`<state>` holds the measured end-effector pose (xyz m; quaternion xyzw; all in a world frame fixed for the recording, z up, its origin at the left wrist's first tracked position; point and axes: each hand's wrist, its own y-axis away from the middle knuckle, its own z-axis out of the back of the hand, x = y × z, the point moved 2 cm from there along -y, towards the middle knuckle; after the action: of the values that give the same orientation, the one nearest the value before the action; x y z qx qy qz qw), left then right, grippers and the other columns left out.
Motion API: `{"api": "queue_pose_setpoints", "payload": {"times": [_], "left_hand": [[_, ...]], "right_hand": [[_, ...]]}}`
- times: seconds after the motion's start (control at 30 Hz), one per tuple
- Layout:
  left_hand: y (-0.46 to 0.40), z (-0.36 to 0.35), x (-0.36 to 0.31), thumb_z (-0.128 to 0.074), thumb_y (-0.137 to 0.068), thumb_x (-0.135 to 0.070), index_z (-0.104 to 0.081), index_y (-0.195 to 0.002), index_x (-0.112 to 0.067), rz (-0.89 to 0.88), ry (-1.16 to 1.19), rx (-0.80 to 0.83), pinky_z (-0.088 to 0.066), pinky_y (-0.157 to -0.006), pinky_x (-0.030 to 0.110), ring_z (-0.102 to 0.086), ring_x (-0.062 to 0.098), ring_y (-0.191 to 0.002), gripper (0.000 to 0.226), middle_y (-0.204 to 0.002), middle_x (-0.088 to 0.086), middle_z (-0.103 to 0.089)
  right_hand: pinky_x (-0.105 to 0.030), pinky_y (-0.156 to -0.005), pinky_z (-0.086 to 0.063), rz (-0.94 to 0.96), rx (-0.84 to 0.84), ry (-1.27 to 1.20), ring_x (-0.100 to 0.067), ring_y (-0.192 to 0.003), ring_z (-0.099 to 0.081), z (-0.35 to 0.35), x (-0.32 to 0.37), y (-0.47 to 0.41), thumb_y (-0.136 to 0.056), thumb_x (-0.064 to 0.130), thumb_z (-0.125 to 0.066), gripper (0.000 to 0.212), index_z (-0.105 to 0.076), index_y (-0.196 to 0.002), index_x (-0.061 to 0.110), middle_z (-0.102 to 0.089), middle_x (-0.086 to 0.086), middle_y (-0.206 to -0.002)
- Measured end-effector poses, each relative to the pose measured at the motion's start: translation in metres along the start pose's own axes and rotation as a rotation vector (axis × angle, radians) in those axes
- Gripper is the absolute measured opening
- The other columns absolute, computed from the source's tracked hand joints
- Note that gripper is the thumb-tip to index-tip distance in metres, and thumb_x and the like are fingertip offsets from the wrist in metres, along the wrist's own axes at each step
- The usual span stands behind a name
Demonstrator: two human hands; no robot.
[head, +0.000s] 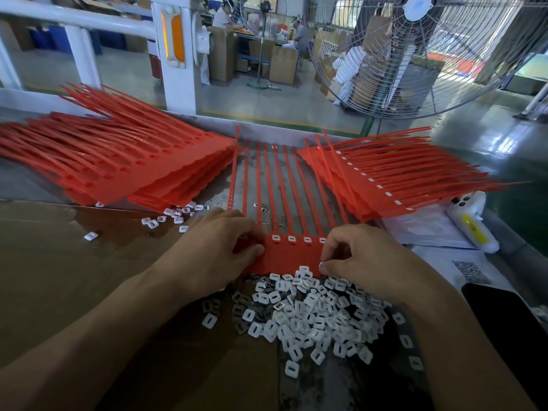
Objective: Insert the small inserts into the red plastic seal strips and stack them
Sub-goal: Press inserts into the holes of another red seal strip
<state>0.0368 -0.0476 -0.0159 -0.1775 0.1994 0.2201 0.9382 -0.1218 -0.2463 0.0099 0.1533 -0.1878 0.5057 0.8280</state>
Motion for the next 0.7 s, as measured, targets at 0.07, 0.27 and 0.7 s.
{"api": "queue_pose_setpoints", "payload": {"times": [0.07,0.27,0.7], "left_hand": [[0.0,0.001,-0.001,-0.053,-0.093,-0.053,-0.065,-0.115,-0.045,-0.002,-0.005,0.004,-0.044,-0.103,0.04,-0.049,0.004,-0.113,0.027,-0.114,-0.023,-0.059],[0.0,0.003,-0.003,-0.056,-0.095,-0.049,-0.066,-0.117,-0.041,-0.003,-0.017,-0.003,-0.044,-0.103,0.04,-0.05,0.005,-0.113,0.025,-0.115,-0.021,-0.06],[0.002,0.004,-0.02,-0.07,-0.093,-0.03,-0.076,-0.098,-0.033,0.037,0.325,-0.167,-0.044,-0.074,0.008,-0.063,-0.005,-0.088,0.009,-0.09,-0.022,-0.07]], "right_hand": [[-0.032,-0.069,-0.056,-0.001,-0.033,-0.061,-0.003,-0.071,-0.066,-0.001,-0.001,-0.001,-0.083,0.029,-0.084,0.016,-0.07,-0.075,0.032,-0.072,0.013,-0.077],[-0.029,-0.068,-0.054,0.068,-0.142,-0.279,-0.01,-0.07,-0.066,-0.003,0.005,-0.002,-0.085,0.024,-0.083,0.015,-0.07,-0.078,0.03,-0.072,0.009,-0.077],[-0.025,-0.085,-0.051,0.195,-0.208,-0.608,-0.001,-0.088,-0.072,-0.018,0.033,-0.001,-0.088,0.017,-0.08,0.016,-0.078,-0.094,0.032,-0.077,0.015,-0.09]]}}
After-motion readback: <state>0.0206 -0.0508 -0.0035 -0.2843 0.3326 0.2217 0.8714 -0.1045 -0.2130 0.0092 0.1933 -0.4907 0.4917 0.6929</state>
